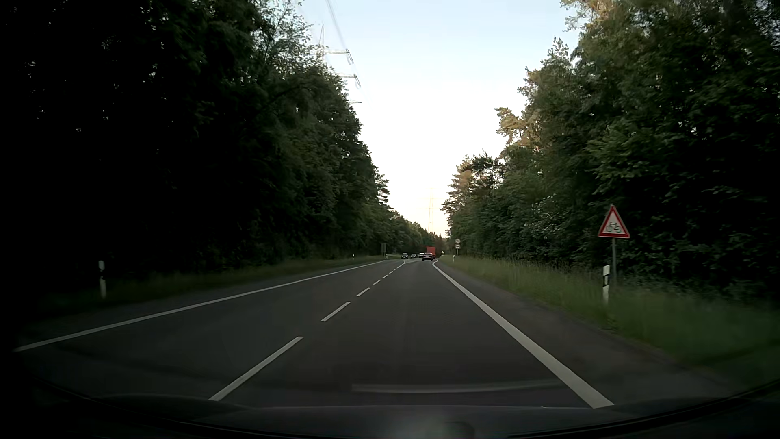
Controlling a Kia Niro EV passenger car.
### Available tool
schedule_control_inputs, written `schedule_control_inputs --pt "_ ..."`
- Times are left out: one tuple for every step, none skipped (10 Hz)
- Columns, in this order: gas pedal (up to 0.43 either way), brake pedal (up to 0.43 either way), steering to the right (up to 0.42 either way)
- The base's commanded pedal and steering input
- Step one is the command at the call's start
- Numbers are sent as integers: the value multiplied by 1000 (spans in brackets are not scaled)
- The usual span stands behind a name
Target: Follow the waypoints while adhering to traffic rules and regulations
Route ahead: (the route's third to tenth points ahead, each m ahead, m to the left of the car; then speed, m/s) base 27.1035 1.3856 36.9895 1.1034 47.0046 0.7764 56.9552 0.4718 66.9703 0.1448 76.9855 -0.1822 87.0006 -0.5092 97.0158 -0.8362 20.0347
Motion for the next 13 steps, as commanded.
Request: schedule_control_inputs --pt "98 18 4" --pt "98 24 4" --pt "98 18 5" --pt "98 18 5" --pt "98 24 5" --pt "98 18 6" --pt "98 18 6" --pt "98 18 6" --pt "98 18 6" --pt "98 24 6" --pt "98 18 6" --pt "98 24 6" --pt "98 18 6"
